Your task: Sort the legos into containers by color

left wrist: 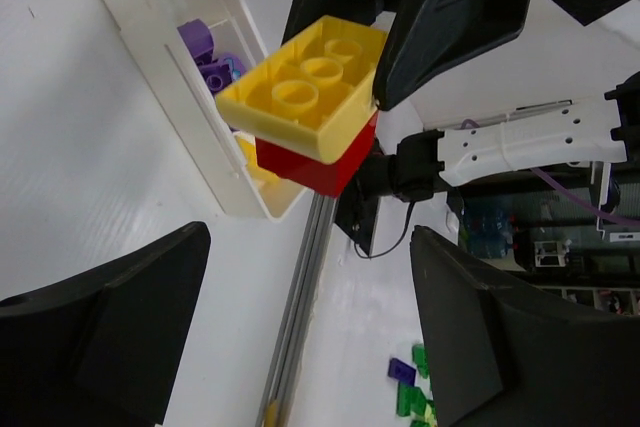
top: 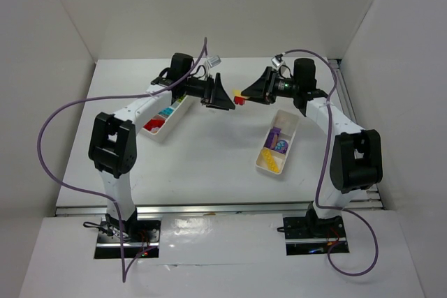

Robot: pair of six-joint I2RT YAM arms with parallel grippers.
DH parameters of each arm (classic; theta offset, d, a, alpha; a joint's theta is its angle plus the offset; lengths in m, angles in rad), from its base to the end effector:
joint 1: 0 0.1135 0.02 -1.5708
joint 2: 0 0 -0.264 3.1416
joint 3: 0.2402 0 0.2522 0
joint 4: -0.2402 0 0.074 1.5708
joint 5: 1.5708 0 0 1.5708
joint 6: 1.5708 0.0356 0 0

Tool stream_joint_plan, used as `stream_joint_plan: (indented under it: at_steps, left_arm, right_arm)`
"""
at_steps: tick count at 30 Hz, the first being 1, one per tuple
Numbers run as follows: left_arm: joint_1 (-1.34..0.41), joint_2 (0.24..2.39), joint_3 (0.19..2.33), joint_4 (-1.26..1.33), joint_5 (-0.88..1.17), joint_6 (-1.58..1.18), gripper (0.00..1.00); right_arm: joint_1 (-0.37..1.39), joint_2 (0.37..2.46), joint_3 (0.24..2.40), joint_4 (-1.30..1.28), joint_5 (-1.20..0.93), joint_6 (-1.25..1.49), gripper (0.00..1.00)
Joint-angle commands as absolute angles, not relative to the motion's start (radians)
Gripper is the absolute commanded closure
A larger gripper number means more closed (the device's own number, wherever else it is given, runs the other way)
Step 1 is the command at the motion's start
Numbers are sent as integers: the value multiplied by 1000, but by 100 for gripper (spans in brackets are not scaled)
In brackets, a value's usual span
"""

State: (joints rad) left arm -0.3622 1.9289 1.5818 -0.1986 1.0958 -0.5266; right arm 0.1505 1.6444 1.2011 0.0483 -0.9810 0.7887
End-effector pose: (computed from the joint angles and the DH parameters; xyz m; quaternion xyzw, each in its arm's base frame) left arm 0.4007 -0.1857 0.2870 0.1935 0.7624 -0.5898 0.1828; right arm 0.3644 0.0852 0.2898 -0.0178 0.7789 0.5709 0.2589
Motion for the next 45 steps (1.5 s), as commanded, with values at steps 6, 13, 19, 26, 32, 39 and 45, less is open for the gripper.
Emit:
stream_joint_plan:
  at_steps: [6, 13, 19, 26, 32, 39, 45]
  left_arm:
    - [-371, 1891, 1543, 54, 1086, -643, 12]
    - [-371, 1891, 1520, 192, 1106, -744, 26]
    - [-371, 1902, 1539, 225, 1147, -772, 46]
    - [-371, 1911, 1548, 197, 1178, -775, 100]
    - [-339, 1891, 1465, 158, 1210, -720, 100]
    - [-299, 1848, 1476, -142, 1201, -496, 100]
    - [-230, 1812, 1512, -404, 1064, -378, 100]
  right_arm:
    - [178, 1631, 1226, 130, -1037, 818, 84]
    - [178, 1640, 1216, 152, -1037, 836, 84]
    - [187, 1649, 1207, 161, -1028, 845, 84]
    - [187, 1638, 1187, 181, -983, 867, 85]
    - [120, 1557, 1169, 169, -907, 853, 87]
    - [110, 1519, 1250, -118, -730, 651, 87]
    - [100, 1488, 1216, -175, -680, 615, 87]
